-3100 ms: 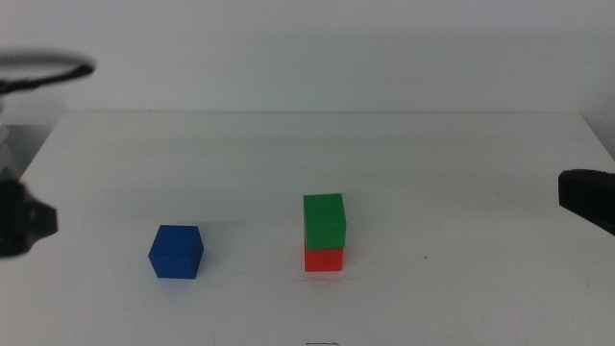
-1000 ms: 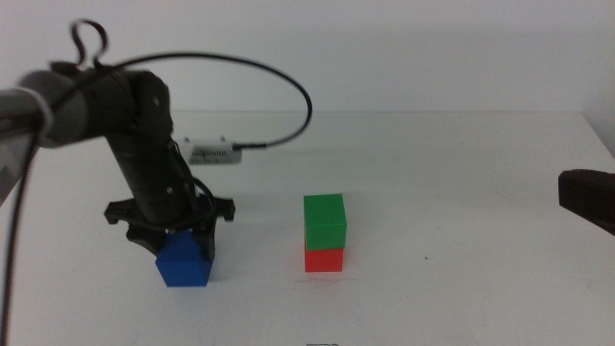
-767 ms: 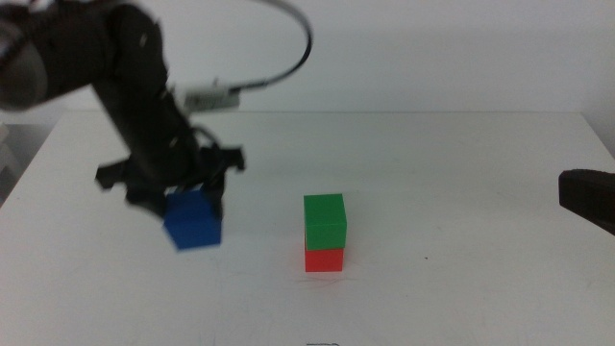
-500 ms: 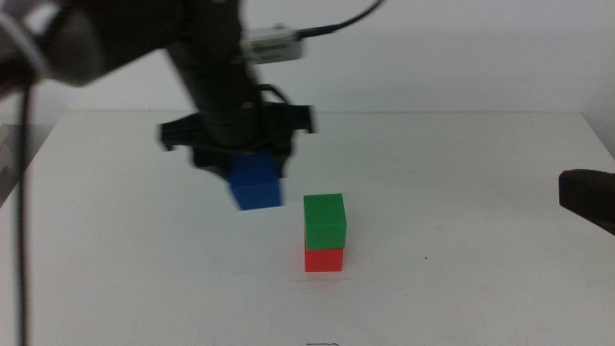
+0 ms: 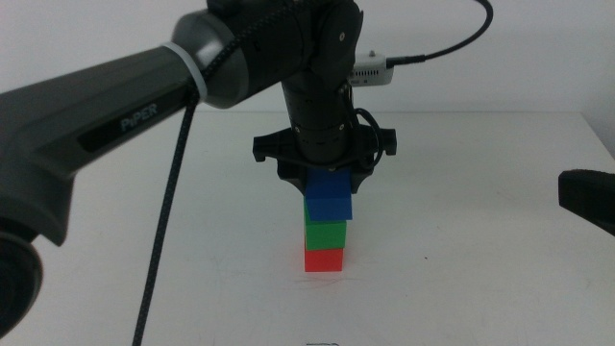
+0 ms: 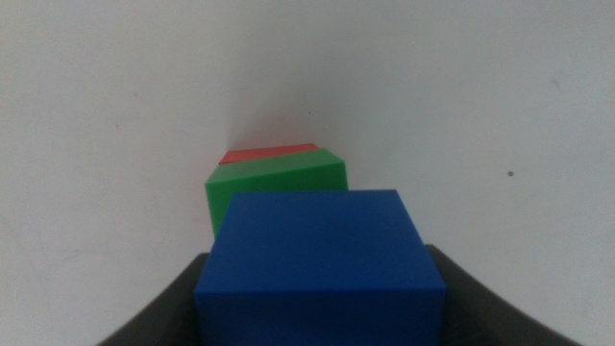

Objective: Stack red cubes first, then green, then blue cubes in a specific spot.

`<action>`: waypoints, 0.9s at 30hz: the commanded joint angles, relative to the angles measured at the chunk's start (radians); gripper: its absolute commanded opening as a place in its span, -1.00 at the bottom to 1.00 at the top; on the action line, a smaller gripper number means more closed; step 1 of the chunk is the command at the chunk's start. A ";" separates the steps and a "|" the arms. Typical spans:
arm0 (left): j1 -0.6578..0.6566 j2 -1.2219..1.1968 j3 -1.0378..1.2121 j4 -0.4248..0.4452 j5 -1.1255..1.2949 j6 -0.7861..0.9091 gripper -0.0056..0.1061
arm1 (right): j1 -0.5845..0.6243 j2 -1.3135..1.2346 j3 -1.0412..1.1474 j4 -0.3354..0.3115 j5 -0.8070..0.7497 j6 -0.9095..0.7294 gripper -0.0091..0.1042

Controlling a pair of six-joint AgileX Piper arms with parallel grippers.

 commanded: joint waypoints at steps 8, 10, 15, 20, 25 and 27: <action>-0.003 -0.029 -0.035 0.045 0.082 -0.034 -0.79 | -0.009 0.004 -0.025 0.007 -0.073 -0.007 0.67; -0.003 -0.024 -0.035 0.051 0.082 -0.034 -0.79 | -0.009 0.004 -0.025 0.007 -0.073 -0.007 0.67; -0.003 -0.013 -0.035 0.060 0.082 -0.031 -0.79 | -0.009 0.004 -0.025 0.007 -0.073 -0.008 0.65; -0.003 -0.013 -0.035 0.062 0.074 -0.025 0.18 | -0.009 0.004 -0.025 0.007 -0.073 -0.008 0.65; -0.003 -0.013 -0.043 0.057 0.067 0.017 0.78 | -0.009 0.004 -0.025 0.007 -0.073 -0.008 0.65; -0.003 -0.016 -0.060 0.054 0.077 0.032 0.78 | -0.009 0.004 -0.025 0.007 -0.073 -0.008 0.65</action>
